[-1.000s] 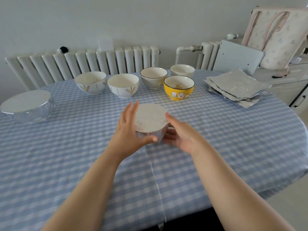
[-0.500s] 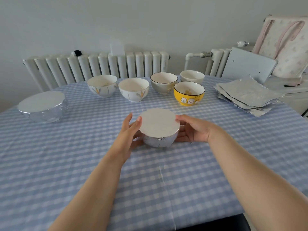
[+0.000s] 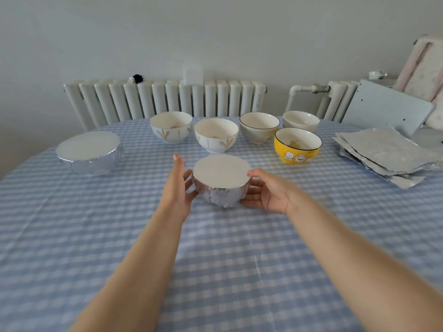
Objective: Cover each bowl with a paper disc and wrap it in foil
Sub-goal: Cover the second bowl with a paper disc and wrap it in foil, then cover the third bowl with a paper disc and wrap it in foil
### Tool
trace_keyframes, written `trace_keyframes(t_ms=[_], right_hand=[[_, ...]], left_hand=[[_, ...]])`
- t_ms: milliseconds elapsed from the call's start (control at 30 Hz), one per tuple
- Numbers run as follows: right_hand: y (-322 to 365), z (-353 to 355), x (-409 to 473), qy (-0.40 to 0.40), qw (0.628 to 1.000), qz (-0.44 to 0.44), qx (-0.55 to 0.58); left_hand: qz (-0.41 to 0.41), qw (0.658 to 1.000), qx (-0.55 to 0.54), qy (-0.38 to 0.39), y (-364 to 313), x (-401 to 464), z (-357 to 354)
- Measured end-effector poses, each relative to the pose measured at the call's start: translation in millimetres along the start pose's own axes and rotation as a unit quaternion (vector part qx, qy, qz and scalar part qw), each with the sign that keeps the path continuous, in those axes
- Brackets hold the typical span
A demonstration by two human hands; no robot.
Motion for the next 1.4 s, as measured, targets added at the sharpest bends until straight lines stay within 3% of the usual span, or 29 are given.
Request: trace_keyframes(t_ms=[233,400,500,600,667,767,833,933,1033,1400], right_hand=[[11.9,-77.4,49.8,-0.015,1.0,0.014,0.021],[19.5,-140.4,74.5,0.004,0.998,0.019,0.052],[22.8,-170.2,87.6,0.025,0.996,0.023,0.081],[21.3,-185.0,94.4,0.039,0.996,0.012,0.078],[22.2,-187.4,93.1,0.048,0.998,0.004,0.051],[37.4,-169.8,97.3,0.0,1.0,0.015,0.021],[53.7,-149.7,103.2,-0.066,0.995,0.031,0.062],[72.0,-123.9,110.2,-0.125,0.975,0.05,0.179],[80.1,-102.6,117.7,-0.131,0.959,0.069,0.243],[74.2,-78.8,101.0,-0.073,0.962,0.079,0.253]], left_hand=[[-0.097,0.981,0.013,-0.165,-18.8,27.5,62.9],[-0.164,0.956,-0.005,-0.242,-34.5,28.7,83.3],[-0.164,0.94,-0.008,-0.299,-34.4,30.8,101.8],[-0.163,0.931,0.015,-0.326,-34.6,26.9,107.3],[-0.217,0.911,0.059,-0.346,-44.4,16.9,107.3],[-0.35,0.876,0.11,-0.313,-64.2,0.8,87.1],[-0.394,0.87,0.143,-0.259,-70.5,-5.2,66.2],[-0.393,0.881,0.161,-0.207,-69.7,-3.9,51.1],[-0.385,0.89,0.157,-0.189,-68.1,-3.2,46.9],[-0.361,0.902,0.215,-0.1,-60.6,-0.4,25.7]])
Point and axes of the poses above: each hand's wrist, its own x-axis towards the middle knuckle, its own z-axis out of the back of the hand, y = z × x, the point moved 9 cm from there along x, towards the middle knuckle, and after that the axes turned 9 degrees about -z, right-handed, at the moved point
